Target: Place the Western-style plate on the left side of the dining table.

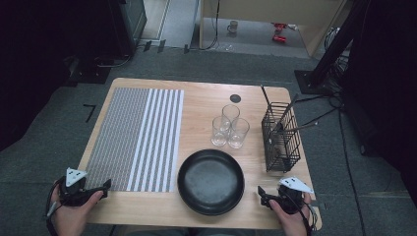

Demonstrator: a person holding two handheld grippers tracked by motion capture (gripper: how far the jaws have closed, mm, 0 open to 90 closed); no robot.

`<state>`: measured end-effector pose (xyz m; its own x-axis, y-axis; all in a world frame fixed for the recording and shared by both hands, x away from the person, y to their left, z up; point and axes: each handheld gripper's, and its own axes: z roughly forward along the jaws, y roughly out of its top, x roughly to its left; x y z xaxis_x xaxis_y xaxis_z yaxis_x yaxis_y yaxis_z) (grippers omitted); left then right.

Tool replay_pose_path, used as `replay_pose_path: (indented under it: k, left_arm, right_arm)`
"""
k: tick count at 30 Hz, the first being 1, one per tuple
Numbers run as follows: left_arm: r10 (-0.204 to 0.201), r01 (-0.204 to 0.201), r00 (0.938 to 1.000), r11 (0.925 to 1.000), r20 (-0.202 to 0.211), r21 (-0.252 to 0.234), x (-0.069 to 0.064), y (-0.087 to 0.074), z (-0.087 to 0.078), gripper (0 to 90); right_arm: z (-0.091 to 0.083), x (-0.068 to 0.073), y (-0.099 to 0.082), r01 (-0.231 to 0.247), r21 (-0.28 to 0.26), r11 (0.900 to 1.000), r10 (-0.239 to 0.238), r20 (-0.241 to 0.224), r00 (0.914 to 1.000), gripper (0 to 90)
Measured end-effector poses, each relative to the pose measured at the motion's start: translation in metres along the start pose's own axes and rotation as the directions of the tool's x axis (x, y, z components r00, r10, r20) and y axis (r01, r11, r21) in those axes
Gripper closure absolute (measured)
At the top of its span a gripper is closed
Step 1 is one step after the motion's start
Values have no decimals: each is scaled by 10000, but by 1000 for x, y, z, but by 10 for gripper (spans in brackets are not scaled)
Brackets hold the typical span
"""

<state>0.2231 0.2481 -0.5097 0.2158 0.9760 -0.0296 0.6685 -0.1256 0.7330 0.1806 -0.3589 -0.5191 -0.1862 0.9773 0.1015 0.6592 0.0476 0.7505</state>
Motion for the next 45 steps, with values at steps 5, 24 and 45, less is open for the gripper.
replay_pose_path:
  k: [5, 24, 45]
  left_arm:
    - [-29, 35, 9997, 9996, 234, -268, -6, 5, -7, 29]
    - [605, -473, 9903, 9933, 1255, -1054, -42, 37, -21, 28]
    - [987, -746, 9779, 9882, 1846, -1334, -78, 57, -20, 28]
  right_arm:
    - [-12, 5, 3, -162, -360, 9992, 153, -244, 9996, 31]
    - [-25, 27, 17, -189, -617, 9979, 204, 229, 9995, 30]
    - [-31, 50, 39, 508, -897, 9947, -548, -425, 9976, 88]
